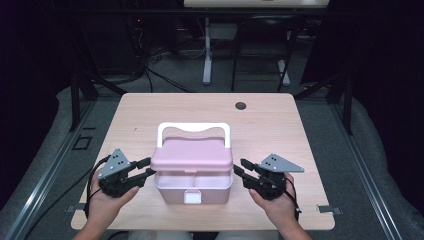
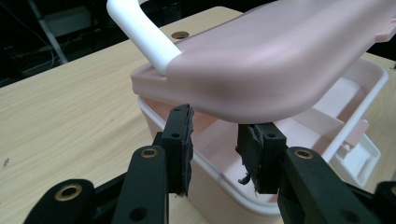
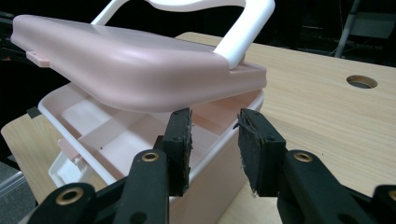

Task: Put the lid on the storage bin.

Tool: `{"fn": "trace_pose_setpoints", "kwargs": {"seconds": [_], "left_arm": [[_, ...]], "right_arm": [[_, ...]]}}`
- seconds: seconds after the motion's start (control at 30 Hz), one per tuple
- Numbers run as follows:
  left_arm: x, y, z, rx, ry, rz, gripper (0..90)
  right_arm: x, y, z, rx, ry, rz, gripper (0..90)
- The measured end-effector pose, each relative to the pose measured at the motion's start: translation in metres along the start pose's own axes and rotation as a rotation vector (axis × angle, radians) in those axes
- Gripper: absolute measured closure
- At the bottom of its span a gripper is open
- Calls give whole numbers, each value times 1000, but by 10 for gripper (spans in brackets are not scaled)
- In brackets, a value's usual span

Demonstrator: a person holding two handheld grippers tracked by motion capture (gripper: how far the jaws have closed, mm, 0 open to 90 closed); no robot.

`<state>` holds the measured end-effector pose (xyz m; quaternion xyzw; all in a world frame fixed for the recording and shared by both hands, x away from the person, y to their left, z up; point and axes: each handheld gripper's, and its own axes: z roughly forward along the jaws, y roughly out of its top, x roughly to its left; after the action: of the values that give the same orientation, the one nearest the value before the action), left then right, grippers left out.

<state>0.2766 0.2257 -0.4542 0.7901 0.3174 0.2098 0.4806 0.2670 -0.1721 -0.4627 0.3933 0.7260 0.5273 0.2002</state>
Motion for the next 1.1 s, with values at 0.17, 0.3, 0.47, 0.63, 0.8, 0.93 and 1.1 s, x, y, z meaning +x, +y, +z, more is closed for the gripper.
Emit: {"fn": "trace_pose_setpoints", "kwargs": {"seconds": [0.17,0.3,0.47,0.63,0.8,0.93,1.1], "left_arm": [[-1,-8,-2,15,-9,2,646],[-2,-13,-3,15,-16,-8,650],[-1,-18,-4,28,-15,-18,650],[4,-24,-5,59,-1,-29,647],[10,-29,-4,70,-1,-54,645],[11,-28,-3,65,0,-57,627],[15,-25,-2,57,11,-67,594]], "right_arm": [[-1,-5,-6,-2,1,8,647],[-1,-9,-8,-4,2,17,647],[-2,-13,-7,-2,0,28,647],[-2,-14,-7,-3,-3,27,647],[-3,-15,-7,-4,-7,26,640],[-4,-15,-6,-1,-9,27,635],[-6,-15,-5,-3,-12,32,625]]}}
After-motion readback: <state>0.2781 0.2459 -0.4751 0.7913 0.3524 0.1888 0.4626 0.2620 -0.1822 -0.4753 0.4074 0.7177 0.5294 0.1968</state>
